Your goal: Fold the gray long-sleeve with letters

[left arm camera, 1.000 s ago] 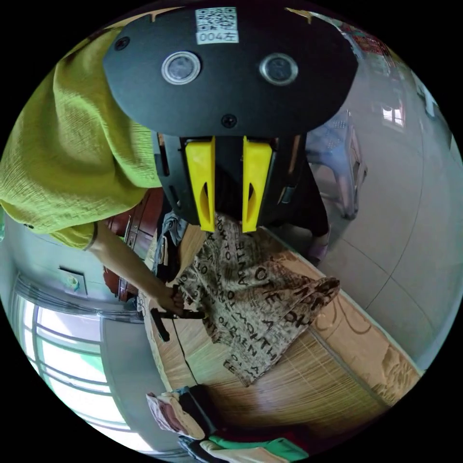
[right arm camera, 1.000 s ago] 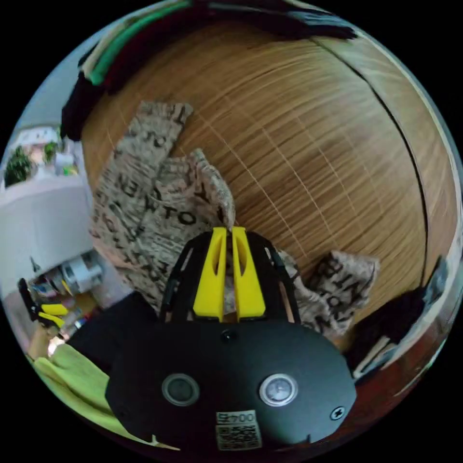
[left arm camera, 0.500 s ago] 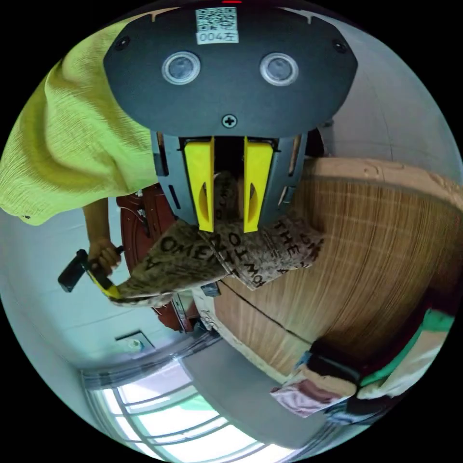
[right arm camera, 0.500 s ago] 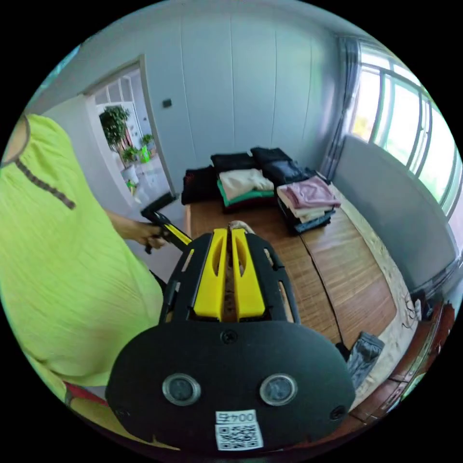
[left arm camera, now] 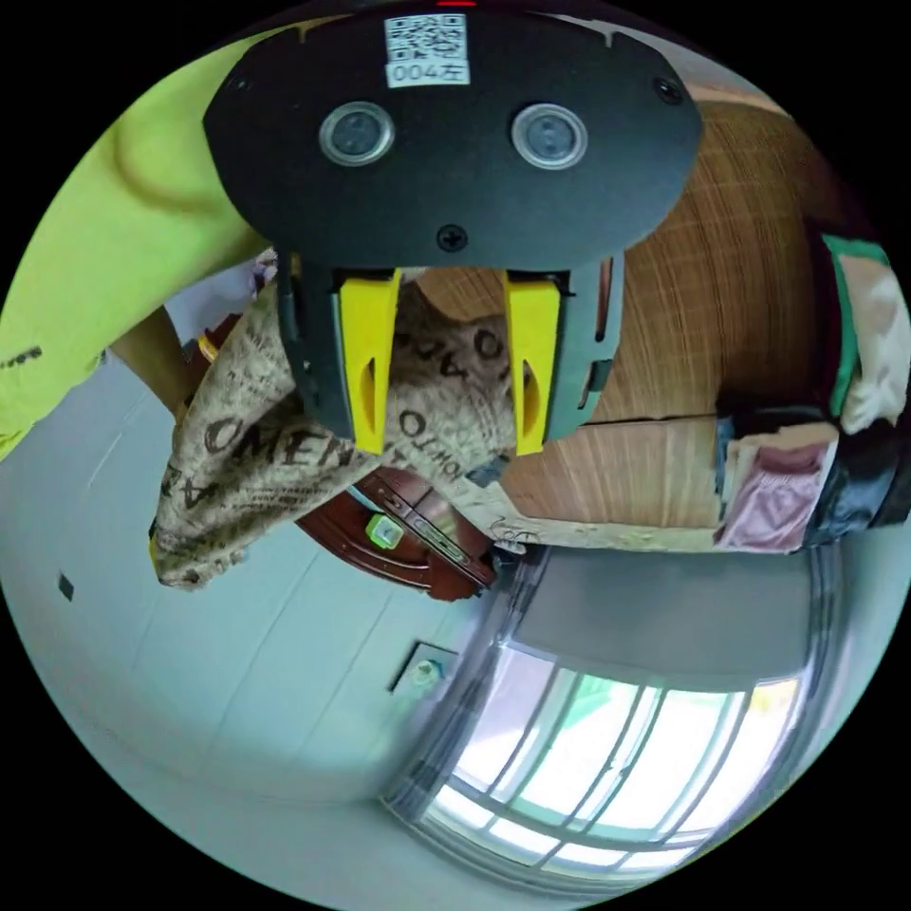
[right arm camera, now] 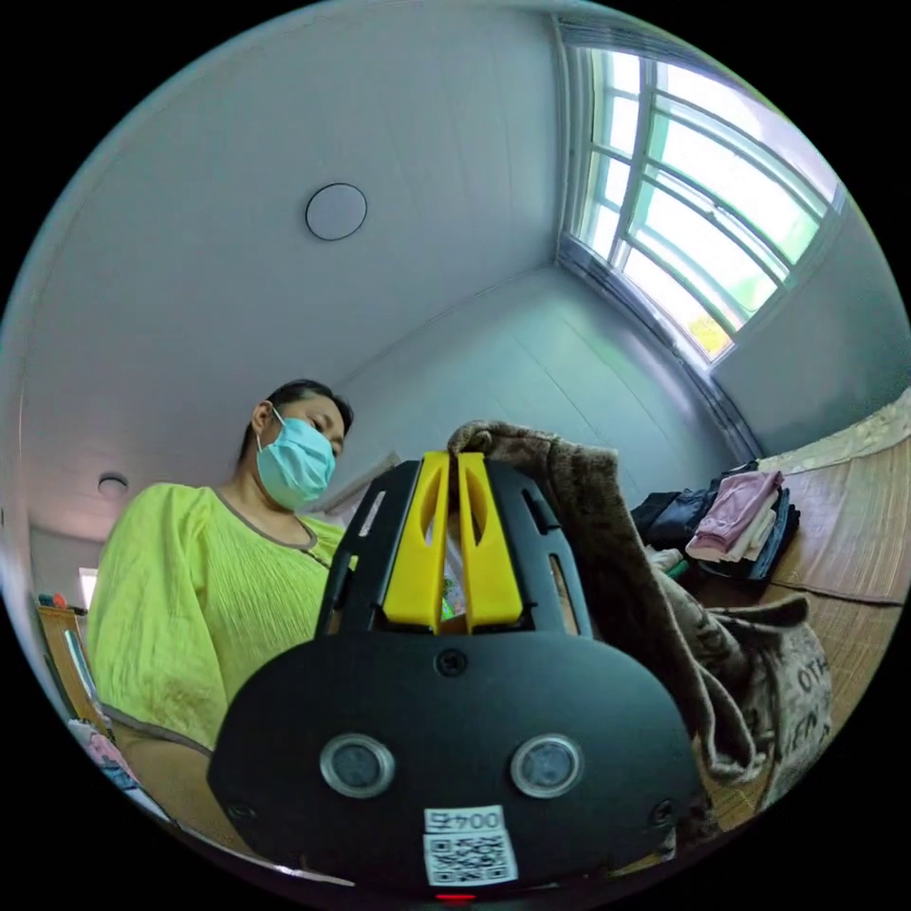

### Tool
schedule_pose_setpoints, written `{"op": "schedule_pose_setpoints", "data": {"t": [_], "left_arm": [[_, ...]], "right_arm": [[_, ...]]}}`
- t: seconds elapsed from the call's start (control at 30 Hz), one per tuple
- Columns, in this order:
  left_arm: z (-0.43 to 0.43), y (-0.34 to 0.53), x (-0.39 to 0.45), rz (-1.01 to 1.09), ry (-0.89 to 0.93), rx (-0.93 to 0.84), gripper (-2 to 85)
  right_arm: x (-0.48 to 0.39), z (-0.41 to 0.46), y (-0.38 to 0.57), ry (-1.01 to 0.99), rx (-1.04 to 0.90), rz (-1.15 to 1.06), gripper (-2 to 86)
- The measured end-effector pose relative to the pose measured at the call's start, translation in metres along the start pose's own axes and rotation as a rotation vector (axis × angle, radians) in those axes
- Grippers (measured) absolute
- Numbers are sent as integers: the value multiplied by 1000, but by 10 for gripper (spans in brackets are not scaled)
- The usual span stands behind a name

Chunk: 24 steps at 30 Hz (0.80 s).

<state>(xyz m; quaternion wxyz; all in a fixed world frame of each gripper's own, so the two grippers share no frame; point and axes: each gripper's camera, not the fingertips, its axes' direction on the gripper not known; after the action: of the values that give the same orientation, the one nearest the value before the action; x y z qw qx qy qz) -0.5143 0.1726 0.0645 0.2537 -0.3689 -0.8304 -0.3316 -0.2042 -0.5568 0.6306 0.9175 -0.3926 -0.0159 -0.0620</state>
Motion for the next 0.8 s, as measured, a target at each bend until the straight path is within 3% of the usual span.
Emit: {"op": "schedule_pose_setpoints", "data": {"t": [0.07,0.17,0.23,0.3,0.37,0.43,0.5,0.6,0.67,0.8], "left_arm": [[39,-16,16,-8,78,-62,236],[129,-12,49,40,174,-340,227],[181,25,42,-85,241,-526,66],[189,55,19,-162,159,-534,39],[171,74,-23,-291,40,-492,26],[110,81,-82,-482,-38,-266,15],[51,85,-111,-541,-99,-70,11],[-26,105,-133,-568,-213,106,12],[-49,125,-137,-578,-219,136,16],[-34,164,-121,-459,-231,82,59]], "right_arm": [[-6,-11,2,-21,15,15,-4],[-10,-17,-1,-14,17,24,-4],[-11,-27,-5,23,24,33,-4],[-12,-45,-9,78,46,40,-4],[-9,-72,-17,169,97,81,-4],[-7,-86,-28,209,121,99,-4],[-11,-83,-45,184,97,60,-3],[-28,-47,-70,44,-71,-46,-2],[-43,-15,-68,-89,-285,-78,-1],[-63,-3,-35,-32,-627,-17,1]]}}
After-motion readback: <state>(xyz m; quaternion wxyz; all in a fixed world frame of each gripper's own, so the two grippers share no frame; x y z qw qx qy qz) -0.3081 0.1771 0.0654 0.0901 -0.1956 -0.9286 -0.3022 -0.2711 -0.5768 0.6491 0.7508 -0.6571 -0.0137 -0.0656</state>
